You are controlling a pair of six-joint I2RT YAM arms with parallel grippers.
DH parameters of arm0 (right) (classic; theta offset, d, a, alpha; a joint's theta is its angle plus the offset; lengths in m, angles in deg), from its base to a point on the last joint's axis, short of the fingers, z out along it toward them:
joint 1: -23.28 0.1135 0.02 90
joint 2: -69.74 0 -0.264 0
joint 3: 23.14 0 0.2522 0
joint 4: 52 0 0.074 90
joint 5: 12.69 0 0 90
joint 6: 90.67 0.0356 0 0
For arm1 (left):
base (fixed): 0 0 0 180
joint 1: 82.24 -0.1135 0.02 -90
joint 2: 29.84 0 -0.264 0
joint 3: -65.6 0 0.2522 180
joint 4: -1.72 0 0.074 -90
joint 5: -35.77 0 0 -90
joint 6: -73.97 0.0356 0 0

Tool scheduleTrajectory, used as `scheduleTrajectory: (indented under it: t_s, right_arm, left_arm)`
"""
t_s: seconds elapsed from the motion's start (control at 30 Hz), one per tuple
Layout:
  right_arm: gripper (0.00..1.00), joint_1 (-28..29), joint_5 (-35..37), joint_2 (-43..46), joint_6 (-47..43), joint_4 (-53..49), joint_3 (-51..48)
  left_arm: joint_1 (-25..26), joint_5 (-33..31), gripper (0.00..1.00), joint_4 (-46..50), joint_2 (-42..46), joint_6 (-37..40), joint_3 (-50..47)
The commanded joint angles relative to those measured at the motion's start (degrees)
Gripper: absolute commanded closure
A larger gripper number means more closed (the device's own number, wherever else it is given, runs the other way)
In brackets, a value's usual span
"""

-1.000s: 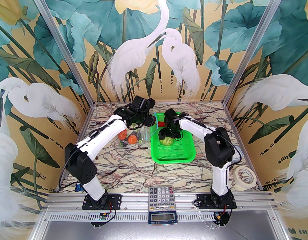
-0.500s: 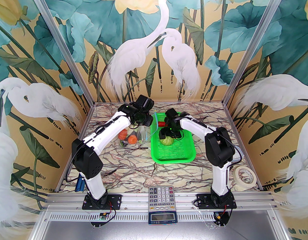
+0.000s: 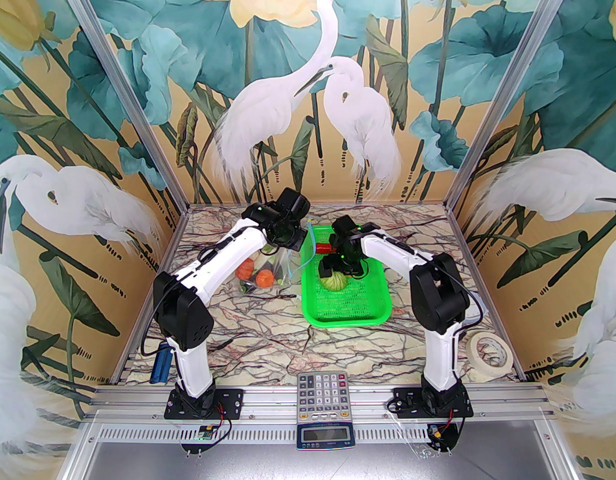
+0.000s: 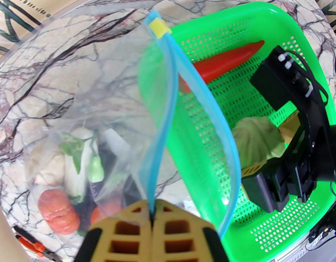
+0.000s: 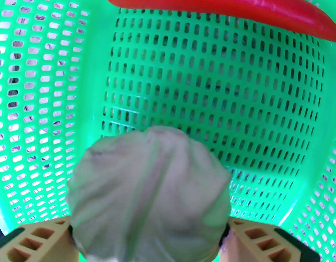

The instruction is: Place the food in the zip-top bag and seal the zipper

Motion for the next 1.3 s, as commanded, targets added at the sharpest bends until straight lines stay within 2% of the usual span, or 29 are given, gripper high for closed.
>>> scheduleTrajectory:
  t_s: [0.0, 0.1, 0.17, 0.43, 0.53, 0.63, 0.87, 1.27]
  right_arm:
    - [0.15, 0.0, 0.5, -2.2, -0.4, -1.8, -0.6]
    - [0.17, -0.1, 1.6, -2.3, -0.5, -2.4, -1.2]
    - [0.22, -0.1, 2.0, -2.7, -0.4, -2.9, -1.4]
    - [0.25, 0.0, 2.3, -4.1, 0.5, -4.2, -2.5]
    - [0.37, 0.0, 2.0, -4.3, 0.9, -3.9, -2.7]
    - [0.54, 0.0, 1.6, -2.9, 1.7, -2.4, -3.3]
    - [0.68, -0.3, 3.5, 2.8, 2.6, -1.7, -0.6]
    - [0.70, -1.3, 7.8, 10.7, 1.5, -8.3, 12.1]
  left_arm:
    - [-1.5, 0.0, 1.00, 1.5, 2.6, -0.7, 0.4]
    - [-3.7, 3.6, 1.00, -1.1, 5.9, -2.8, -3.0]
    - [-5.3, 6.2, 1.00, -3.4, 8.4, -4.2, -6.1]
    - [-11.0, 15.0, 1.00, -11.2, 17.2, -8.2, -17.4]
    - [-11.8, 16.5, 1.00, -12.9, 18.7, -8.8, -20.2]
    - [-12.1, 17.5, 1.00, -14.2, 19.8, -9.2, -22.2]
    - [-13.8, 19.4, 1.00, -15.5, 21.0, -9.6, -23.8]
    - [-15.3, 22.9, 1.00, -16.8, 20.4, -9.9, -23.1]
